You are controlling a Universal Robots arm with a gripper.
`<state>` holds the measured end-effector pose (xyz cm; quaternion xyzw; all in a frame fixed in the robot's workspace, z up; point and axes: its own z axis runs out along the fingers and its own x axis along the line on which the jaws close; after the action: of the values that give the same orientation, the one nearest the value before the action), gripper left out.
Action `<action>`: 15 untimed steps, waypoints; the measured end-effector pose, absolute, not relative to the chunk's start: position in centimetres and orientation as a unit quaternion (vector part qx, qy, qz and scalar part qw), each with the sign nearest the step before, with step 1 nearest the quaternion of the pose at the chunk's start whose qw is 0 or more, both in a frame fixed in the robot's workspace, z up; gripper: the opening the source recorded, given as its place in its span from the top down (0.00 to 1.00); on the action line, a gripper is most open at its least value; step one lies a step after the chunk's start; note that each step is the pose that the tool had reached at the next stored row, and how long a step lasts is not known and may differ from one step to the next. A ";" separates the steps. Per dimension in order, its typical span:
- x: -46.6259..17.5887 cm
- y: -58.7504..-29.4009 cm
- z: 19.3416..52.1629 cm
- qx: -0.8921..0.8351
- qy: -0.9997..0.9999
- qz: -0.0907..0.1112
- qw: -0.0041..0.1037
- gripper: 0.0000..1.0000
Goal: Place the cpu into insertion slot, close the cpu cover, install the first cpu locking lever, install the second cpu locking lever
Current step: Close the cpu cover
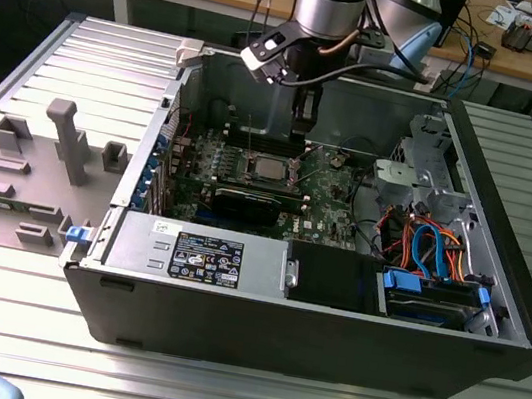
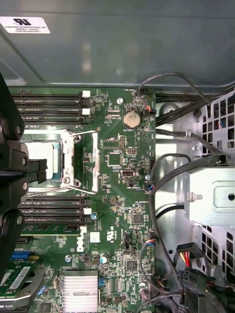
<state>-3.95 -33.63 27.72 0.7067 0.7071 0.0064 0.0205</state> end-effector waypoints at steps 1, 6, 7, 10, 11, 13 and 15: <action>-3.9 -33.6 27.7 0.707 0.707 0.006 0.020 0.89; -3.7 -33.6 27.7 0.707 0.707 0.006 0.020 0.89; -3.6 -33.6 27.7 0.707 0.707 0.006 0.020 0.89; -3.6 -33.6 27.7 0.707 0.707 0.006 0.020 0.89; -3.6 -33.6 27.7 0.707 0.707 0.006 0.020 0.89; -3.6 -33.6 27.7 0.707 0.707 0.006 0.020 0.89; -3.5 -33.6 27.7 0.707 0.707 0.006 0.020 0.89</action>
<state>-3.54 -33.63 27.72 0.7067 0.7071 0.0063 0.0204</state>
